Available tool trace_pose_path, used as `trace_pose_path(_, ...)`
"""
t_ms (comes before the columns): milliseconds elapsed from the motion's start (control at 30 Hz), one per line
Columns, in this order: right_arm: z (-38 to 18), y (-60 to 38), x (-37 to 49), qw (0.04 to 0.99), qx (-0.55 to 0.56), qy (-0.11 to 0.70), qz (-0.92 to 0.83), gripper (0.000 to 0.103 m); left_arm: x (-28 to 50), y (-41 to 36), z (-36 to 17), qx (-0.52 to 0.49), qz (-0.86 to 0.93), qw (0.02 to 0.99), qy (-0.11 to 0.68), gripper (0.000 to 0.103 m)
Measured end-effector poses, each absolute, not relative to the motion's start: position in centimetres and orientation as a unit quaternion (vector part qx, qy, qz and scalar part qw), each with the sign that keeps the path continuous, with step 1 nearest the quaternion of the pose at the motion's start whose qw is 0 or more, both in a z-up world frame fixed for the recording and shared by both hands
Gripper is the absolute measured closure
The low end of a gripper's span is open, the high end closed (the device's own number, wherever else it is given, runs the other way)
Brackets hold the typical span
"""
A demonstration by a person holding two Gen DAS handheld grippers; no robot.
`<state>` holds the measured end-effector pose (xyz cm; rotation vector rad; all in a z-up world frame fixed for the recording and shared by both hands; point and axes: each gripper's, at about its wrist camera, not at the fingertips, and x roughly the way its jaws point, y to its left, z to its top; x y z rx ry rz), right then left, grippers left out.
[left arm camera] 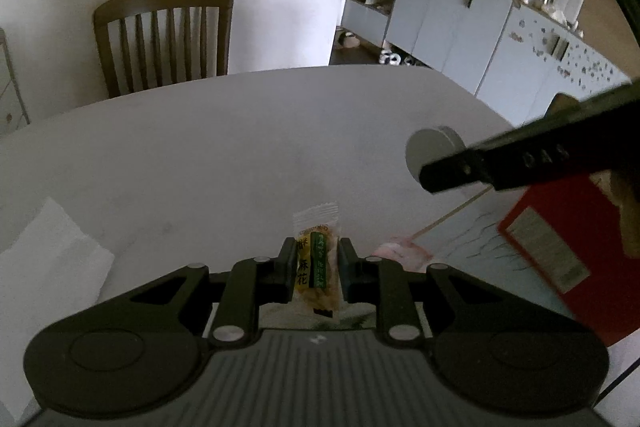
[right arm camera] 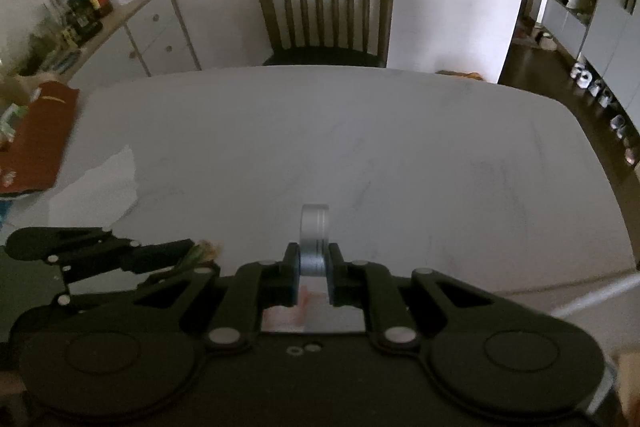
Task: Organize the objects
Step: 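Carry the snack bar and silver cylinder over the shoebox with both grippers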
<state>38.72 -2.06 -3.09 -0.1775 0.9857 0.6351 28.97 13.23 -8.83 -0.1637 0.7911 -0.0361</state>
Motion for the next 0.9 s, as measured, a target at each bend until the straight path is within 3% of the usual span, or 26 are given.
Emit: trace_pose_path(900,2.7,-15.0,29.6,0.832,-0.029,0.452,0.320,0.091,21.8,2.6,-0.7,-0.111,-0.035,0.923,0.368,0.083)
